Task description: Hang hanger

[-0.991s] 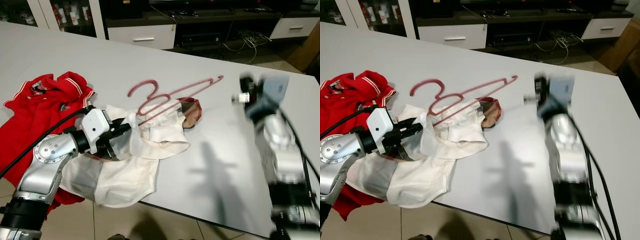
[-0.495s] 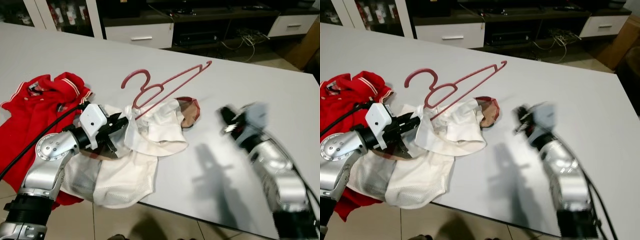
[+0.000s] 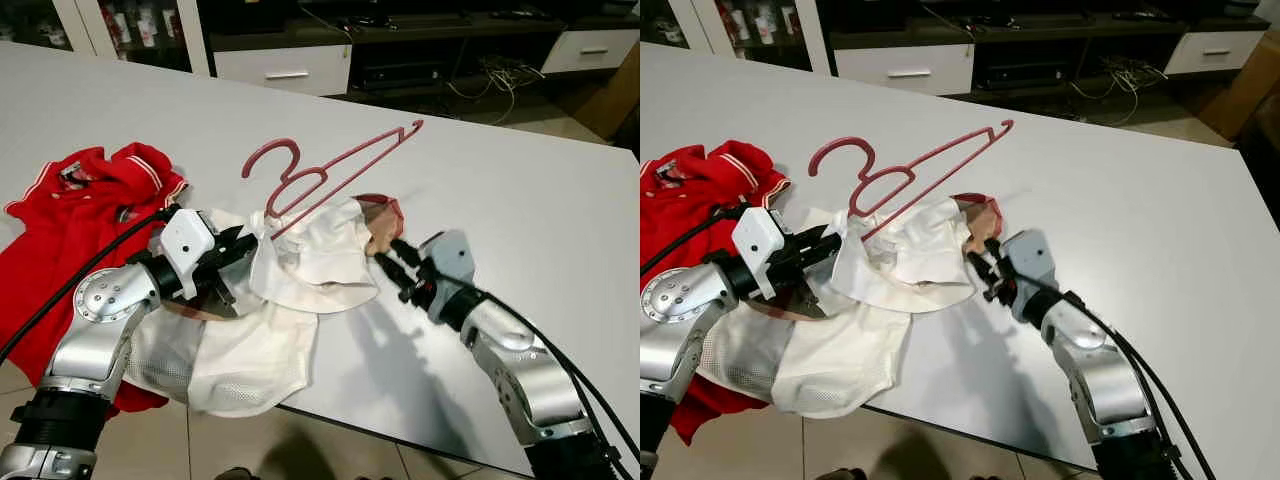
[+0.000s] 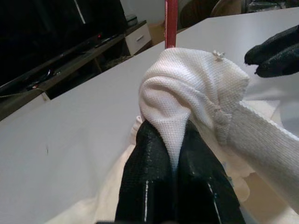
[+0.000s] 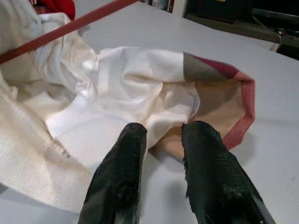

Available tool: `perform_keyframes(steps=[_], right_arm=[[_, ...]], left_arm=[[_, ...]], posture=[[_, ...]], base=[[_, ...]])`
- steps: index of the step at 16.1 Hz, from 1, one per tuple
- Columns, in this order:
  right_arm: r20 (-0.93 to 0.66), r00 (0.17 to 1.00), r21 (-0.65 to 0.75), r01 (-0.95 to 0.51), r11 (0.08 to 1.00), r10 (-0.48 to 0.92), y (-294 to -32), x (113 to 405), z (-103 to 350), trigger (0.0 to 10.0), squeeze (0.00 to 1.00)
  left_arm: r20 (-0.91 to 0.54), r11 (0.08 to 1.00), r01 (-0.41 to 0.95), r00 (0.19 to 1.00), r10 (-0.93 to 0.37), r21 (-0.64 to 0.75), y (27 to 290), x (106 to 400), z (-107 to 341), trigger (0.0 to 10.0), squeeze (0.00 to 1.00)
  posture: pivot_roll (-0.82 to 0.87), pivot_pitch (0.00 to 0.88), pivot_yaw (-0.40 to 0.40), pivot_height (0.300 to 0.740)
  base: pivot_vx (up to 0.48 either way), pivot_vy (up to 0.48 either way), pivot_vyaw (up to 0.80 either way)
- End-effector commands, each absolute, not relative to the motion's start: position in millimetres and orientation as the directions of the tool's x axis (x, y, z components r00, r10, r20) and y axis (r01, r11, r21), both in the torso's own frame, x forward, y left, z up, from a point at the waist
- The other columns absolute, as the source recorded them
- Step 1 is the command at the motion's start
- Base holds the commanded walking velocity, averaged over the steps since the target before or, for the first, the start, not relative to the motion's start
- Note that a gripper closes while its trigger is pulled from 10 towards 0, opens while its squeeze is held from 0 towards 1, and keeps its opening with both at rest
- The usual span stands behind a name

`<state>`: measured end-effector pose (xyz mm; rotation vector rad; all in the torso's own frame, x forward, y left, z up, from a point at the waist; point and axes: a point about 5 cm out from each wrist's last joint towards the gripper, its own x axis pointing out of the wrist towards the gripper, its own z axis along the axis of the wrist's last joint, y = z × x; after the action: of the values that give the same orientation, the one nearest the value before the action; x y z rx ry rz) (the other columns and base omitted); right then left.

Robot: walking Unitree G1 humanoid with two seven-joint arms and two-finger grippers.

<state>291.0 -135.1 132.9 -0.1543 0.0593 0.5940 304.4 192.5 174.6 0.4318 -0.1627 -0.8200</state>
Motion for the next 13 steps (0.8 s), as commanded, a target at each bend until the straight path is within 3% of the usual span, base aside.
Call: perform_keyframes(steps=[1, 2, 13], right_arm=[[-0.118, 0.817, -0.153, -0.576, 0.803, 0.564, -134, 290, 131, 10.0, 0.35], [-0.126, 0.815, -0.162, -0.579, 0.799, 0.566, -133, 290, 130, 10.0, 0.00], [-0.220, 0.771, -0.238, -0.637, 0.734, 0.598, -114, 289, 108, 10.0, 0.00]], left_arm=[[-0.019, 0.601, 0.668, 0.676, -0.737, 0.439, 193, 305, 175, 0.0, 0.00], [-0.019, 0.601, 0.668, 0.675, -0.737, 0.439, 192, 305, 175, 0.0, 0.00], [-0.019, 0.590, 0.673, 0.666, -0.746, 0.446, 189, 305, 176, 0.0, 0.00]], posture=[[0.06, 0.135, -0.030, 0.740], [0.06, 0.134, -0.030, 0.740], [0.07, 0.132, -0.027, 0.740]], base=[[0.000, 0.000, 0.00], [0.000, 0.000, 0.00], [0.000, 0.000, 0.00]])
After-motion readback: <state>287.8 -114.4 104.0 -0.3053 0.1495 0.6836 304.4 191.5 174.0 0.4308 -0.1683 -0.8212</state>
